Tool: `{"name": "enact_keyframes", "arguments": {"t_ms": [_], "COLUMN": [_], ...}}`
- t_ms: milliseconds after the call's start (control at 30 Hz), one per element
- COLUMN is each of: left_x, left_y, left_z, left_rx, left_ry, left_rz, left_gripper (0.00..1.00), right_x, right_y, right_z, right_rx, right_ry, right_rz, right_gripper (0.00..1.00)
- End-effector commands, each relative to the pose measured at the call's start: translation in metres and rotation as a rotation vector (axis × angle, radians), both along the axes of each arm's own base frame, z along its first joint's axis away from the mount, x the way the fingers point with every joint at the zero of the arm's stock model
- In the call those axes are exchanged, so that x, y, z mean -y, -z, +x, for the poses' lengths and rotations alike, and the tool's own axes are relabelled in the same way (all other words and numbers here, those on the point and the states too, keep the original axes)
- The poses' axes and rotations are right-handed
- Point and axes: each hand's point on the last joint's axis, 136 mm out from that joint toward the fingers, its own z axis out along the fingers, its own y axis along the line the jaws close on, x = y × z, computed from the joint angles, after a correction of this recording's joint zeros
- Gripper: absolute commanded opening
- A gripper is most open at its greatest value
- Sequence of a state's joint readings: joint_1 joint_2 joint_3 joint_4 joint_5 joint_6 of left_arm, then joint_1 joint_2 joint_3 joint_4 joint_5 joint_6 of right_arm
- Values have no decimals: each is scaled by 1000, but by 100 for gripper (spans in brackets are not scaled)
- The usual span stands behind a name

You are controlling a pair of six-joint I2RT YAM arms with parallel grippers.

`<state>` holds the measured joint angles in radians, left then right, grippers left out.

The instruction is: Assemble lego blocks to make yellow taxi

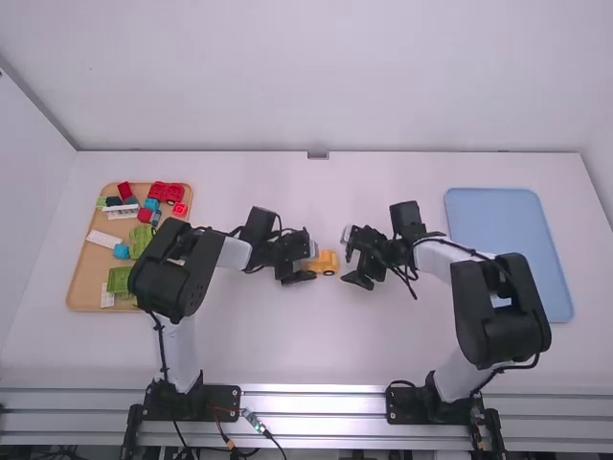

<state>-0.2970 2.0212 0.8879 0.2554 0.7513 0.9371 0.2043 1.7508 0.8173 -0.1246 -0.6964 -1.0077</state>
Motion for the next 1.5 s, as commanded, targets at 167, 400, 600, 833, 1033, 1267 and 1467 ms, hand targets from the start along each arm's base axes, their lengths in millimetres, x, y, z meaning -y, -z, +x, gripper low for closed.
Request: {"name": "enact_keyframes", "arguments": {"t_ms": [167, 400, 600, 833, 1033, 1267, 1467], "left_x": [0, -14, -32, -53, -69, -79, -81], "left_y": [0, -29, -52, -69, -81, -86, -82], "left_z": [2, 8, 2, 10, 15, 18, 19], "left_rx": [-22, -51, -72, -49, -63, -75, -75], "left_ry": [-16, -53, -81, -167, -212, -227, -246], "left_rz": [7, 38, 89, 63, -34, -81, -52], "left_gripper": [99, 99, 99, 99, 99, 99, 99], "right_x": [-8, -15, -26, -36, -46, -71, -79], "right_y": [-10, -12, 2, 11, 14, 44, 42], "right_z": [-1, 3, 17, 16, 16, 31, 28], "right_rx": [86, 109, 49, 49, 55, 1, -12], "right_ry": [-35, -81, -106, -229, -246, -157, -193], "right_rz": [78, 120, 172, 239, 254, 201, 215], "right_gripper": [99, 99, 99, 99, 99, 99, 99]}}
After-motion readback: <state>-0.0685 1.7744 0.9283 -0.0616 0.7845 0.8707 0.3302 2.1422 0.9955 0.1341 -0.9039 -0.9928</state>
